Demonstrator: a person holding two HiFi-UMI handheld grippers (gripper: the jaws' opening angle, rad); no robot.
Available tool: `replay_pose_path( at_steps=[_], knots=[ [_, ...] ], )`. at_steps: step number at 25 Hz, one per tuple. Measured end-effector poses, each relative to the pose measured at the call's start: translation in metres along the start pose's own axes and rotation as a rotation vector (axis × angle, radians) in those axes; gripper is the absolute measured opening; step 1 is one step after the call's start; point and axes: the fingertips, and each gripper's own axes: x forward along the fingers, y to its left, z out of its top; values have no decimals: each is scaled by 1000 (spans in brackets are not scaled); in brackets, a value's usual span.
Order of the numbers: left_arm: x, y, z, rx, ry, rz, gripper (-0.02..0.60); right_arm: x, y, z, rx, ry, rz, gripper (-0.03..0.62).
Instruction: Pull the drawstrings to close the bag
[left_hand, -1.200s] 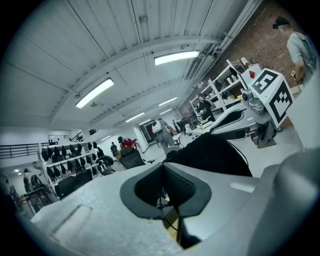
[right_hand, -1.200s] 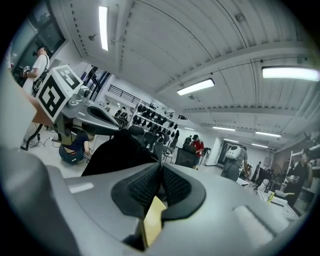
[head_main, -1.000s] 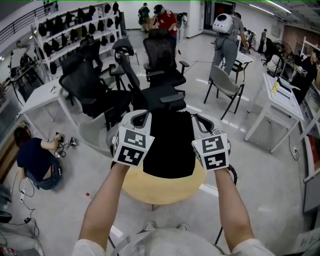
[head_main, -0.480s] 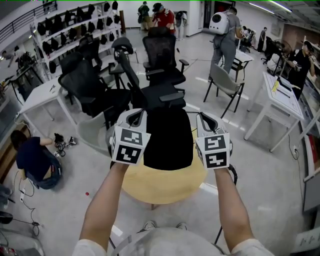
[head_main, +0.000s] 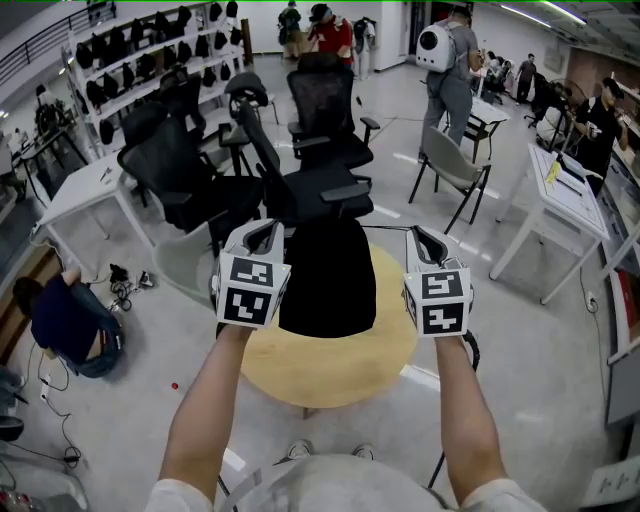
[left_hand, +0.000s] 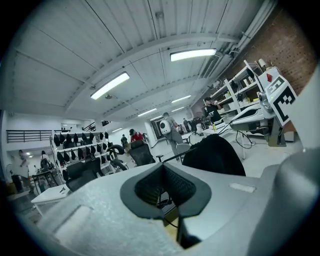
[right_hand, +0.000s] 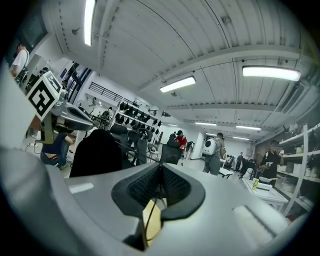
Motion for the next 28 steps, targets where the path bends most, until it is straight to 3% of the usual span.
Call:
replay_pose_path(
  at_steps=[5,28],
  knots=[
    [-2,0,1,-48,5,-6,2,-5,-11,0,18,10,-8,17],
    [-2,7,-6,-104,-4,5,3,-12,-27,-12,102,5,-49,17]
  ],
)
